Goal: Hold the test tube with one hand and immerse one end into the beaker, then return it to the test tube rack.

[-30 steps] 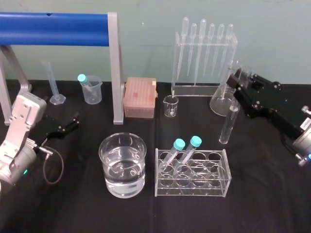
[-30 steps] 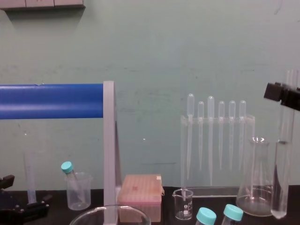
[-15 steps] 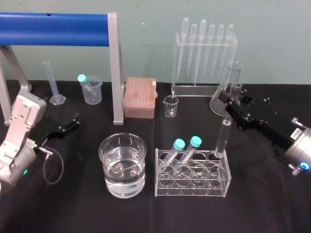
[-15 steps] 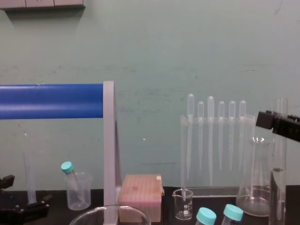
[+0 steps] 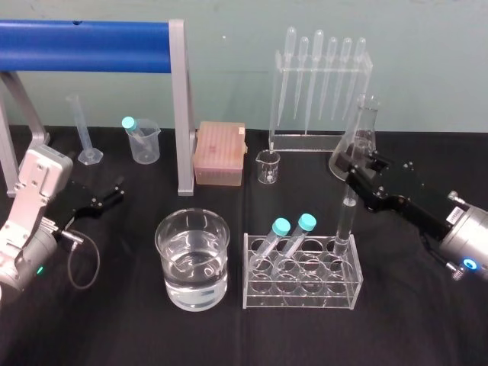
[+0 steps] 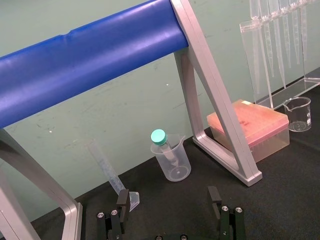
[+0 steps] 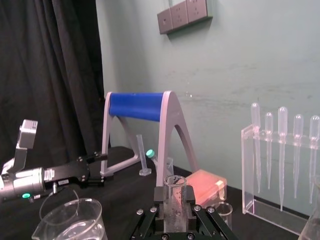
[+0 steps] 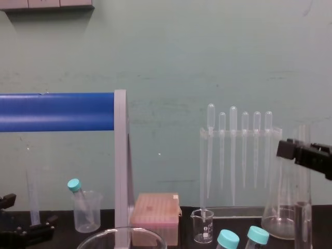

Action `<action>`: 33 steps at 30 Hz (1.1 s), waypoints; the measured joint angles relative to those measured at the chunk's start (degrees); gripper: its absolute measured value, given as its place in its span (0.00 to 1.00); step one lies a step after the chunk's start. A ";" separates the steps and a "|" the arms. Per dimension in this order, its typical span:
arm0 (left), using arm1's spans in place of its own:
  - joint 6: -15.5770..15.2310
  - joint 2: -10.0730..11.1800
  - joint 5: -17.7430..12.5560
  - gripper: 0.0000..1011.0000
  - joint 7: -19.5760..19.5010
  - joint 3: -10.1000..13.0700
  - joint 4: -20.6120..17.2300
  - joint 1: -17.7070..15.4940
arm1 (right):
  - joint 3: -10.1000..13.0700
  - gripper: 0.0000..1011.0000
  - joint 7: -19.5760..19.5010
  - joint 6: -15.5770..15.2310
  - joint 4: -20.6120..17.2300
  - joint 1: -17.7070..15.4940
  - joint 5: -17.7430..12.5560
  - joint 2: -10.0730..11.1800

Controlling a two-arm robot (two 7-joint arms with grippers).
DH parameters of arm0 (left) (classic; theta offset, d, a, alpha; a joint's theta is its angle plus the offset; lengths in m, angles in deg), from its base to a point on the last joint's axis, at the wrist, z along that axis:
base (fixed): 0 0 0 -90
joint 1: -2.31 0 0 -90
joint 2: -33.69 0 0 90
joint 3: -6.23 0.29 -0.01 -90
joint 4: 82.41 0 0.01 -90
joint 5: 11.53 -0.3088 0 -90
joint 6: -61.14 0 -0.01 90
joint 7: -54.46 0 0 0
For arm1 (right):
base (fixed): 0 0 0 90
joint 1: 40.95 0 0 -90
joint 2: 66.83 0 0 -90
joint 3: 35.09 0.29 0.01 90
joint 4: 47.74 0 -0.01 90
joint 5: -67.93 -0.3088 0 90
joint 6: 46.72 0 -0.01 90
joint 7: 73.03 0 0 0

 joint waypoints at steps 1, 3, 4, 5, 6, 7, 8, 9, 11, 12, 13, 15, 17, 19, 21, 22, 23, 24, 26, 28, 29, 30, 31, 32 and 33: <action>0.00 0.00 0.00 0.99 0.00 0.00 0.00 0.00 | -0.32 0.24 0.19 -0.14 0.48 0.33 0.14 -0.03; 0.00 0.00 0.00 0.99 0.00 0.00 0.00 0.00 | -0.70 0.24 0.41 -0.31 0.95 0.66 0.33 -0.08; 0.00 0.00 0.00 0.99 0.00 0.00 0.00 0.00 | -0.87 0.24 0.49 -0.39 1.14 0.82 0.45 -0.08; 0.00 0.00 0.00 0.99 0.00 0.00 0.00 0.00 | -1.21 0.24 0.63 -0.58 1.48 1.14 0.66 -0.07; 0.00 0.00 0.00 0.99 0.00 0.00 0.00 0.00 | -1.38 0.24 0.72 -0.70 1.65 1.31 0.80 -0.06; 0.00 0.00 0.00 0.99 0.00 0.00 0.00 0.00 | -1.55 0.24 0.79 -0.81 1.80 1.45 0.91 -0.04; 0.00 0.00 0.00 0.99 0.00 0.00 0.00 0.00 | -1.70 0.24 0.84 -0.90 1.95 1.58 0.99 -0.01; 0.00 0.00 0.00 0.99 0.00 0.00 0.00 0.00 | -1.93 0.24 0.96 -1.06 2.25 1.81 1.13 0.03; 0.00 0.00 0.00 0.99 0.00 0.00 0.00 0.00 | -2.18 0.24 1.09 -1.24 2.56 2.03 1.26 0.08; 0.00 0.00 0.00 0.99 0.00 0.00 0.00 0.00 | -2.42 0.24 1.22 -1.41 2.85 2.25 1.38 0.11; 0.00 0.00 0.00 0.99 0.00 0.00 0.00 0.00 | -2.69 0.24 1.30 -1.61 3.12 2.43 1.46 0.13; 0.00 0.00 0.00 0.99 0.00 0.00 0.00 0.01 | -2.92 0.24 1.34 -1.75 3.33 2.59 1.55 0.13; 0.00 0.00 0.00 0.99 0.00 0.00 0.00 0.00 | -3.27 0.24 1.43 -1.95 3.74 2.83 1.68 0.11; 0.00 0.00 0.00 0.99 0.00 0.00 0.00 0.00 | -3.58 0.24 1.45 -2.13 4.16 3.03 1.75 0.02; 0.00 0.00 0.00 0.99 0.00 0.00 0.00 0.00 | -3.76 0.24 1.49 -2.17 4.46 3.16 1.80 -0.05; 0.00 0.00 0.00 0.99 0.00 0.00 0.00 0.00 | -3.87 0.24 1.51 -2.18 4.64 3.24 1.82 -0.11; 0.00 0.00 0.00 0.99 0.00 0.00 0.00 0.00 | -4.02 0.24 1.58 -2.18 4.92 3.39 1.86 -0.20; 0.00 0.00 0.00 0.99 0.00 0.00 0.00 0.00 | -4.11 0.24 1.63 -2.19 5.10 3.49 1.89 -0.27; 0.00 0.00 0.00 0.99 0.00 0.00 0.00 0.00 | -4.31 0.24 1.70 -2.18 5.47 3.71 2.02 -0.42; 0.00 0.00 0.00 0.99 0.00 0.00 0.00 0.00 | -4.65 0.24 1.78 -2.17 5.95 4.09 2.29 -0.63; 0.00 0.00 0.00 0.99 0.00 0.00 0.00 0.00 | -4.78 0.24 1.83 -2.17 6.11 4.24 2.38 -0.68; 0.00 0.00 0.00 0.99 0.00 0.00 0.00 0.00 | -5.06 0.24 1.92 -2.22 6.38 4.51 2.62 -0.73; 0.00 0.00 0.00 0.99 0.00 0.00 0.00 0.00 | -5.14 0.24 1.95 -2.26 6.47 4.59 2.71 -0.74; 0.00 0.00 0.00 0.99 0.00 0.00 0.00 0.00 | -5.14 0.24 1.96 -2.26 6.47 4.59 2.70 -0.74; 0.00 0.00 0.00 0.99 0.00 0.00 0.00 0.00 | -5.13 0.24 1.96 -2.26 6.46 4.58 2.70 -0.74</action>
